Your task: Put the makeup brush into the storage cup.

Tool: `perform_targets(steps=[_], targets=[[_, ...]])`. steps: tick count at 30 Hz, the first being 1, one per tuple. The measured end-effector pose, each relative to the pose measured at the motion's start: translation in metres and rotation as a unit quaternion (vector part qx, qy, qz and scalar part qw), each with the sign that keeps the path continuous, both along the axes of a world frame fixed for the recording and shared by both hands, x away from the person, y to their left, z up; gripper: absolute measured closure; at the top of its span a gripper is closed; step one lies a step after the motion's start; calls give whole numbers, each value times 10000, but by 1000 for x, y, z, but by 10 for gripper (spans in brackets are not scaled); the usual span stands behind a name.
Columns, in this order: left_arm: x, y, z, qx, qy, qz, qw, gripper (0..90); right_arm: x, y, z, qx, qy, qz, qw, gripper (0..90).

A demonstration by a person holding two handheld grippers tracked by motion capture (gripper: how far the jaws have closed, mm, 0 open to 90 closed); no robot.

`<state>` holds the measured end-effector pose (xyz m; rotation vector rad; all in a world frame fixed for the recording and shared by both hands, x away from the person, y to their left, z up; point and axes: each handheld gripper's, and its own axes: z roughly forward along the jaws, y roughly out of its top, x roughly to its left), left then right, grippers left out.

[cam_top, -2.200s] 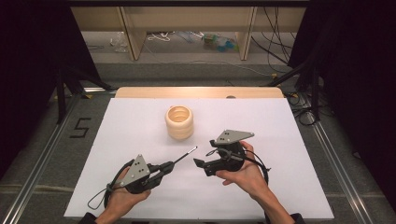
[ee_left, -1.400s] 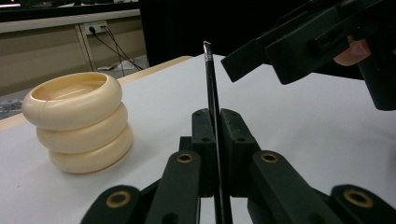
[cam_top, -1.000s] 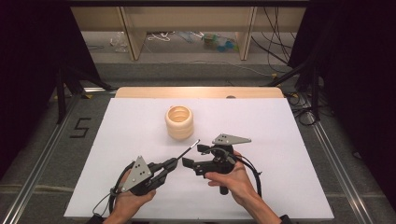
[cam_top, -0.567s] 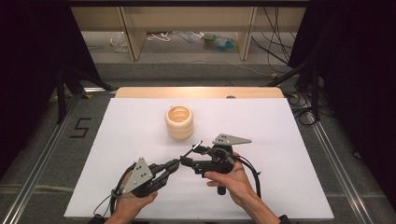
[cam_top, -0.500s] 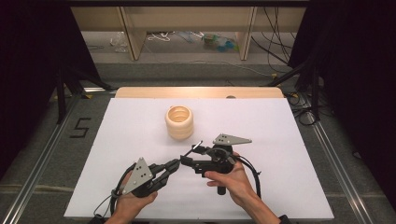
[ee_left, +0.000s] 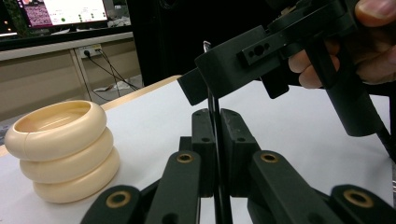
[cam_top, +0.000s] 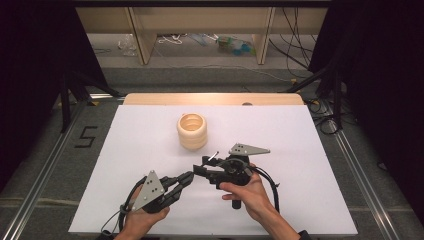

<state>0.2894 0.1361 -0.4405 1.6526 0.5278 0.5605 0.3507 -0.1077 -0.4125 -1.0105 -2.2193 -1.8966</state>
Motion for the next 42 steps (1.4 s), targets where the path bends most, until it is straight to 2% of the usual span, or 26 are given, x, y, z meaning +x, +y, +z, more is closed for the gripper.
perform_targets(steps=[5,6,8,9,11,12,15,18,19,22,25,28,29,31,34,35,42], targets=[[0,0,0,2,-10,-2,10000,846,0,0,0,20,0,29,10000,511],[0,0,0,-3,-8,-2,10000,846,-1,0,1,24,94,29,9999,519],[0,0,0,-3,-5,-9,10000,846,-1,0,1,47,97,45,9999,533],[0,0,0,-2,-9,-10,10000,846,-1,0,0,44,46,41,10000,542],[0,0,0,10,-20,-20,10000,845,-1,0,1,69,90,40,9999,560],[-1,0,0,2,-9,-19,10000,846,0,-1,0,80,-27,27,10000,569],[0,-1,0,37,-4,-62,10000,845,0,-1,1,139,8,57,9999,598],[0,-1,-1,45,21,-73,10000,845,0,-2,1,210,-30,113,9997,658],[0,-1,-1,48,24,-81,10000,845,-2,-2,3,235,96,151,9996,676],[0,-2,-2,65,30,-101,9999,845,-2,-2,4,353,-64,218,9991,730],[0,-2,-3,101,45,-126,9999,842,-4,-2,6,482,95,325,9983,789],[2,-2,-4,144,80,-156,9997,829,-5,-1,7,577,24,491,9971,844],[3,-2,-4,155,109,-195,9996,825,-5,0,7,630,-98,544,9965,852],[4,-2,-5,97,138,-183,9997,789,-8,1,10,522,-71,643,9965,853],[4,-1,-5,203,96,-192,9996,706,-10,3,12,466,-175,695,9963,853],[5,-1,-5,192,127,-209,9995,656,-10,3,12,395,-256,684,9965,853],[8,-1,-8,299,408,-210,9985,502,-10,0,19,152,-585,623,9962,853]])
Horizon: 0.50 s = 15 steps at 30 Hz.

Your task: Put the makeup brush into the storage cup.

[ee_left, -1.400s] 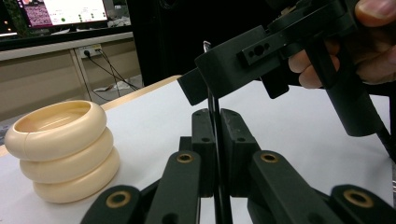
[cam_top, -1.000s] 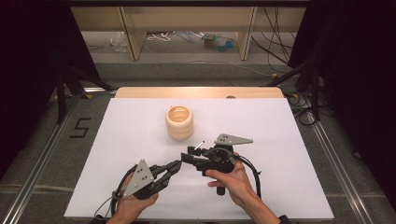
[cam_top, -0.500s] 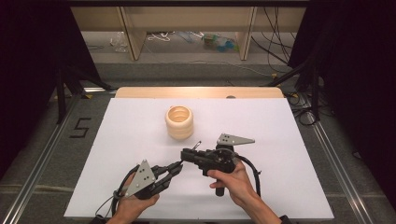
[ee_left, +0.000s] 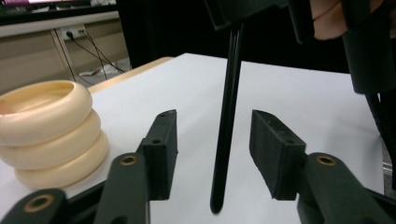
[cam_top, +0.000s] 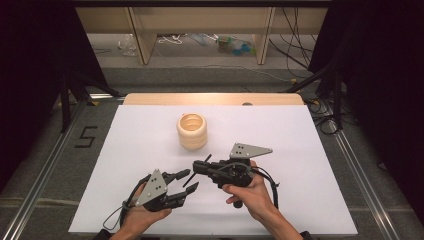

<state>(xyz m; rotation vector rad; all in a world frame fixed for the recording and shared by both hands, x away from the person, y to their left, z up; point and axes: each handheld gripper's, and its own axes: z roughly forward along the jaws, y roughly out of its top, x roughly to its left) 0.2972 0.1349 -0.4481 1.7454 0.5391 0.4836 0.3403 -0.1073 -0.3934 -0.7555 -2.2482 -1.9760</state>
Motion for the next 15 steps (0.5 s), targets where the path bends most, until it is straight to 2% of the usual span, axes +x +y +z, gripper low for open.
perform_targets(steps=[3,8,12,15], targets=[[0,-1,-1,108,-40,42,9999,443,0,-2,1,-160,-120,-47,9998,853],[3,3,-1,131,-29,150,9998,375,3,-5,2,-247,-252,-140,9993,853],[6,8,0,12,47,244,9997,343,5,-9,3,-315,-265,-245,9989,852],[8,11,0,6,62,304,9995,330,8,-12,4,-367,-337,-309,9983,852]])
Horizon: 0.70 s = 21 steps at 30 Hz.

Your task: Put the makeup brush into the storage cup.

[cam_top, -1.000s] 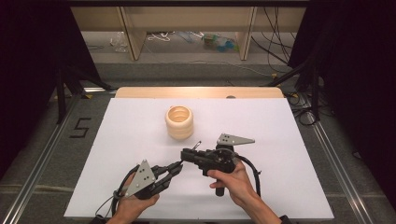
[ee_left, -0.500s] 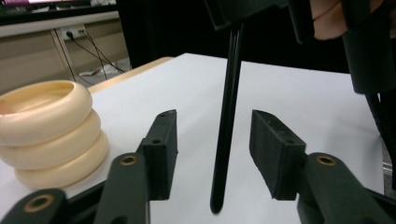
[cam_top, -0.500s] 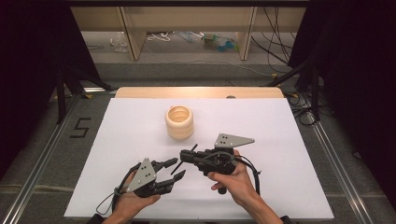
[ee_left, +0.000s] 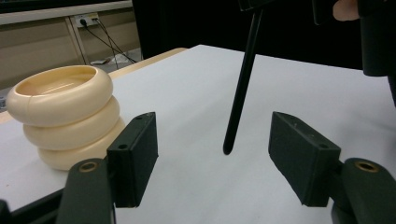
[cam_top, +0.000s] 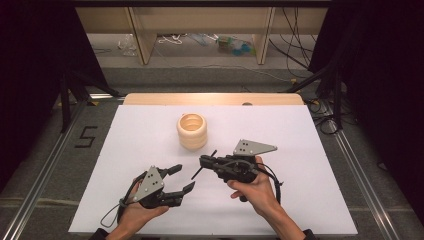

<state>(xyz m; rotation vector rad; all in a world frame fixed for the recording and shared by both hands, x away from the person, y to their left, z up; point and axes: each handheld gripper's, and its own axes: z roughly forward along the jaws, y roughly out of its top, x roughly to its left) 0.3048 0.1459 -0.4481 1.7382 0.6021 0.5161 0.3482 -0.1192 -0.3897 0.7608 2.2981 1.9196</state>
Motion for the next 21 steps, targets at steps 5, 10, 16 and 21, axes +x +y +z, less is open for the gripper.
perform_targets(steps=[5,10,16,21], targets=[[3,3,0,25,10,42,10000,318,4,-5,1,-187,-74,-102,9997,852],[6,6,-1,48,21,126,9999,306,6,-7,1,-194,-106,-121,9997,852],[10,10,-1,16,-3,122,9999,292,10,-10,2,-277,-149,-207,9993,852],[12,14,-2,90,-11,236,9997,278,14,-12,3,-278,-138,-268,9992,852]])
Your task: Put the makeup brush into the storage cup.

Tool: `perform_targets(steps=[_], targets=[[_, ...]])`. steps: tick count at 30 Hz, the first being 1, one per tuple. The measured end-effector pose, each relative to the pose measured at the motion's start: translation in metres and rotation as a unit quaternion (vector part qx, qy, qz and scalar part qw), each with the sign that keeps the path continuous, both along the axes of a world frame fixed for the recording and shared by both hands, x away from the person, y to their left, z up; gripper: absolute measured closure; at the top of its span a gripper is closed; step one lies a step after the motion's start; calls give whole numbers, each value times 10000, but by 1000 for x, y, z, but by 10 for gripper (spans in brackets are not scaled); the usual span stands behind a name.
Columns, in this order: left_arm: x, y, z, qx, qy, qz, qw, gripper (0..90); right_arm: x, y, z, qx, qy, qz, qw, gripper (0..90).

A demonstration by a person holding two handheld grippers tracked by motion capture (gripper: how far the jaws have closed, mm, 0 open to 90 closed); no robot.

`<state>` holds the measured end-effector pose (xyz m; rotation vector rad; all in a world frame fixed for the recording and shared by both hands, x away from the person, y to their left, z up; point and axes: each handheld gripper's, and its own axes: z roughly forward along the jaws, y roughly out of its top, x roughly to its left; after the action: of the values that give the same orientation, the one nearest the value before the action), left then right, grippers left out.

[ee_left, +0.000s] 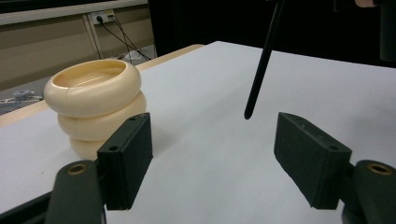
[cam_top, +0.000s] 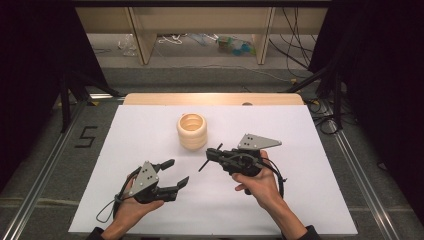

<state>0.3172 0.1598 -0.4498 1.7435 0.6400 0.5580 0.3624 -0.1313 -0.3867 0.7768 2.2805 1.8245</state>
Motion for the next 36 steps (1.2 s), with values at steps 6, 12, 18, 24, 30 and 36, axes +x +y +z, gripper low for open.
perform_targets(steps=[6,12,18,24,30,36], targets=[[3,3,-1,3,25,17,10000,274,5,-4,4,31,-129,-141,9998,852],[3,4,-2,31,77,72,9999,270,12,-10,7,-61,-164,-304,9994,852],[4,3,-3,51,108,64,9999,265,19,-13,6,-118,-158,-402,9990,852],[4,3,-3,68,118,81,9999,261,24,-16,9,-176,-202,-487,9985,853],[4,2,-4,67,135,77,9999,259,31,-19,13,-273,-115,-509,9983,852],[4,1,-4,72,129,56,9999,257,40,-13,23,-319,-186,-530,9979,852]])
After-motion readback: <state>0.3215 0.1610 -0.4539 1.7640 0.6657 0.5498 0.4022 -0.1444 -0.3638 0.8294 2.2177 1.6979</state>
